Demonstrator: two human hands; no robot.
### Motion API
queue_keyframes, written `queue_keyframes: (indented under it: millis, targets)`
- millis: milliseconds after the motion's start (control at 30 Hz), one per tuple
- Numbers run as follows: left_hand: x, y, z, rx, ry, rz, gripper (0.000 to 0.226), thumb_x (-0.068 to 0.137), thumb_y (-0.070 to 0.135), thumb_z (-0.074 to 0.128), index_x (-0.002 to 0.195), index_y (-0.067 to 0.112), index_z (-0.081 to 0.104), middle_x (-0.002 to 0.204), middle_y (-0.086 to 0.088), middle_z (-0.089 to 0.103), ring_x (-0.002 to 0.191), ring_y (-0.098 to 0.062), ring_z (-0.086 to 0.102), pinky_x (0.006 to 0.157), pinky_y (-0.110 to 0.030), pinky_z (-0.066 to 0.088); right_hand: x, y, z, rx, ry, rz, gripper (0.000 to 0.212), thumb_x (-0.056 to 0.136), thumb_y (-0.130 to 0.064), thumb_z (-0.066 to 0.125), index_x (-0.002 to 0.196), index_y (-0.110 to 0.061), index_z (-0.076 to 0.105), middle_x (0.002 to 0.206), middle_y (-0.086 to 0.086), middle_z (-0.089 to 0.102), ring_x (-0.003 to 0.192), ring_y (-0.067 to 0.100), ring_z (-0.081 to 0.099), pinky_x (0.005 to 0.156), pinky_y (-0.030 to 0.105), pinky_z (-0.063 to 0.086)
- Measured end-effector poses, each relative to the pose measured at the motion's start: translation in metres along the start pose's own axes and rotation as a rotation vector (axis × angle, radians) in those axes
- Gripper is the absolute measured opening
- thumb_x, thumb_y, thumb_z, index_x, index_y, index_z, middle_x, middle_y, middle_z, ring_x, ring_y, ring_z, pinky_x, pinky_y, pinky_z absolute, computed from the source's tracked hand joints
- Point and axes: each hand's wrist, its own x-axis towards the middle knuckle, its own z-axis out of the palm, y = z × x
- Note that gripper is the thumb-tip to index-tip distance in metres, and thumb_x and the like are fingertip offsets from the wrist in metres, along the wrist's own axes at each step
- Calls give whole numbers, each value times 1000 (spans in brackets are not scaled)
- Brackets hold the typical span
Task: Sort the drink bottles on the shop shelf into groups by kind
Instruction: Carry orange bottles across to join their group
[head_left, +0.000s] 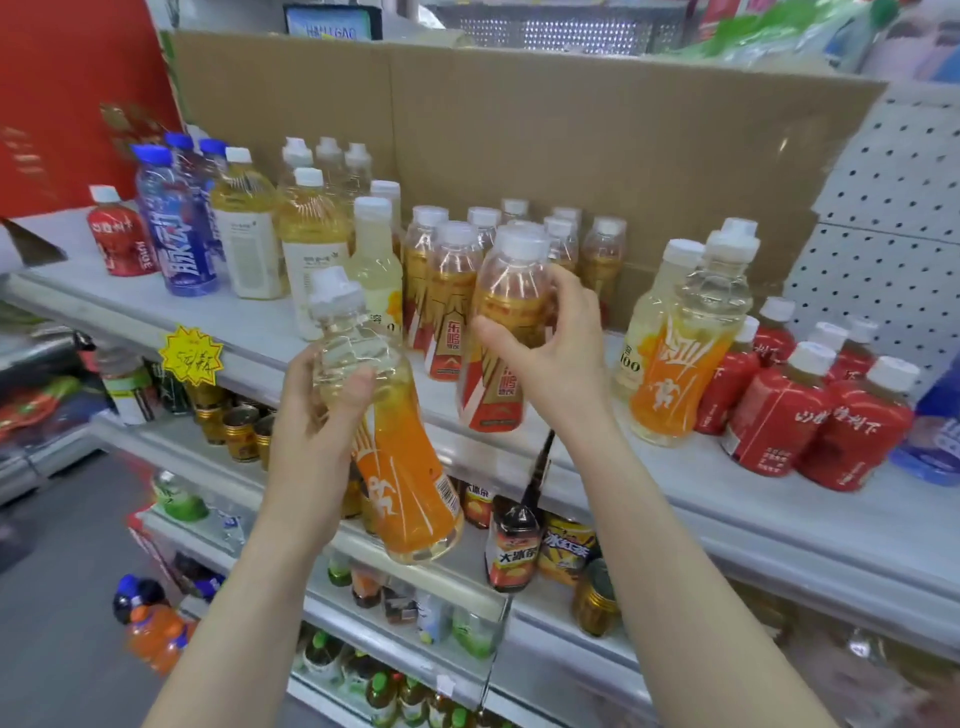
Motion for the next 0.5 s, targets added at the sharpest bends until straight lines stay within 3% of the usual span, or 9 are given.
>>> queue_keyframes:
  millis: [100, 200, 300, 433, 500]
  targets:
    - [12, -2, -13, 11, -40, -8, 56, 71, 63, 68, 123, 46, 52, 123, 5, 69, 109, -16, 68, 94, -49, 55, 11, 3, 30, -108, 38, 27, 79, 80, -52, 77, 145, -26, 41, 132, -7, 45, 119, 9, 48, 101, 31, 44]
    - [22, -6, -21, 39, -58, -18, 65, 72, 64, 66, 130, 41, 49, 124, 4, 67, 109, -16, 68, 93, -48, 55, 17, 7, 49, -192, 79, 46, 76, 80, -55, 75, 141, -26, 42, 127, -7, 43, 116, 13, 50, 100, 36, 48]
    - [27, -12, -20, 28, -39, -28, 66, 71, 67, 67, 130, 45, 48, 126, 5, 66, 112, -17, 67, 94, -50, 54, 19, 6, 63, -284, 116, 15, 75, 81, -51, 76, 140, -23, 40, 122, -7, 37, 112, 12, 47, 97, 31, 47]
    - [27, -15, -11, 12, -36, -35, 81, 69, 71, 70, 138, 39, 45, 130, 2, 65, 117, -24, 64, 97, -58, 51, 21, 5, 71, -347, 105, -9, 87, 80, -54, 76, 147, -22, 30, 132, 1, 39, 118, 17, 46, 97, 35, 48]
    - [27, -16, -7, 24, -50, -36, 84, 67, 73, 70, 139, 39, 44, 131, 3, 64, 119, -23, 63, 98, -57, 50, 17, 6, 59, -330, 71, -10, 93, 83, -55, 73, 153, -23, 21, 139, 2, 36, 125, 16, 42, 99, 26, 38]
